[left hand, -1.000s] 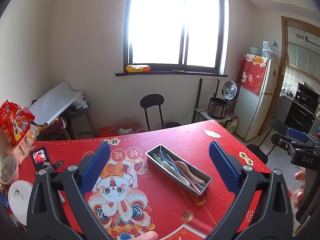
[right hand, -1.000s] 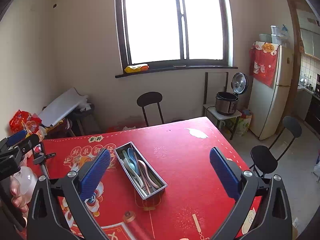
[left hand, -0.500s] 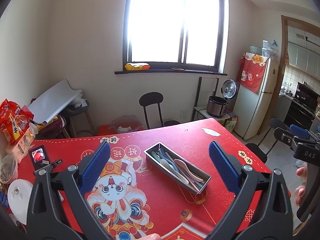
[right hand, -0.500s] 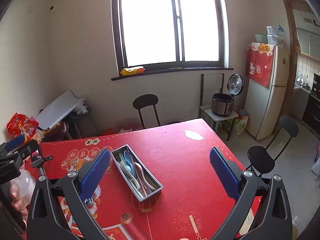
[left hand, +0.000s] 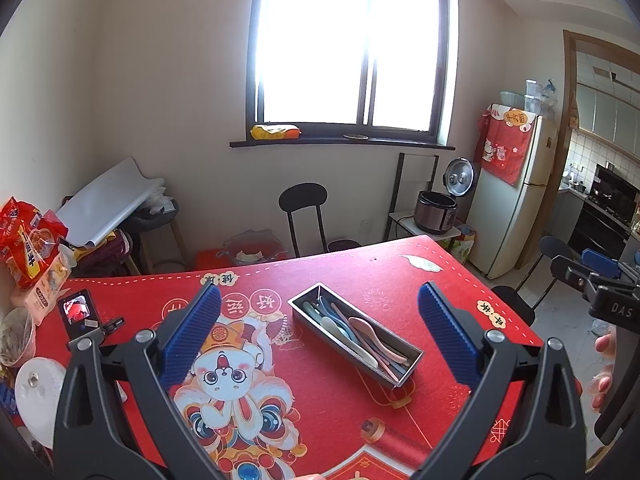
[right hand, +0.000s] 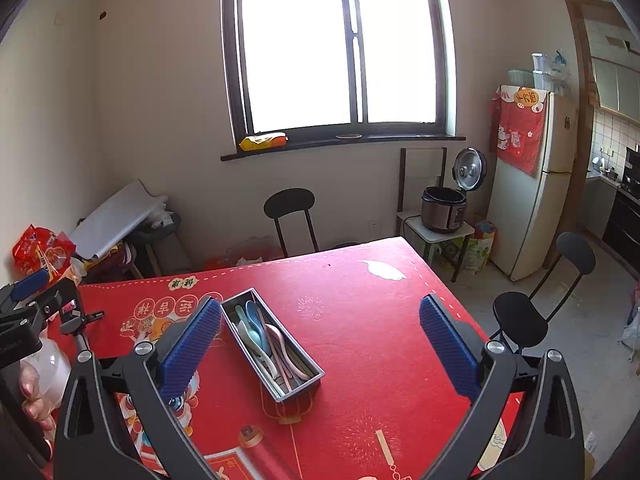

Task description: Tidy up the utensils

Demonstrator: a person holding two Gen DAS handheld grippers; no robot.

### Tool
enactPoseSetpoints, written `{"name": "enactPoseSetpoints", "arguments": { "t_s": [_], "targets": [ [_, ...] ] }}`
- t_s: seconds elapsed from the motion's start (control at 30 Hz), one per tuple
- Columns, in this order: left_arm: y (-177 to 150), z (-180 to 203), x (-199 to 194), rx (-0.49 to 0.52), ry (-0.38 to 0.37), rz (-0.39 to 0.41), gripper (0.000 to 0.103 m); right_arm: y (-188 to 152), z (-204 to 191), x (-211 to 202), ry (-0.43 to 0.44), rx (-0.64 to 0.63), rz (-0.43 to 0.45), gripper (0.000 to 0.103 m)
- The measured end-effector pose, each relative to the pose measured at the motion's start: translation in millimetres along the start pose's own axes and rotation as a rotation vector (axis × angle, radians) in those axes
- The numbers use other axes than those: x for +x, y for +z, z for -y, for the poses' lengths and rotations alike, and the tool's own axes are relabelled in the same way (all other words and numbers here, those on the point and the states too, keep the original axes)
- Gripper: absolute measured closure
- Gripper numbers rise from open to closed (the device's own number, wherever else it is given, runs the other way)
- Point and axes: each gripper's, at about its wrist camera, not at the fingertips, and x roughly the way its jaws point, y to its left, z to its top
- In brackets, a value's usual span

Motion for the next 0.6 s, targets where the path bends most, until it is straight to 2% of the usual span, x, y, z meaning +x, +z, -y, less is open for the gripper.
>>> {"name": "enactPoseSetpoints", "arguments": {
  "t_s": [0.6],
  "targets": [
    [-2.0,-3.1,4.3,-0.009,0.003,-0.017,0.006,-4.9,0.8,1.6,0.001,0.008,-0.011,0.006]
  ]
}}
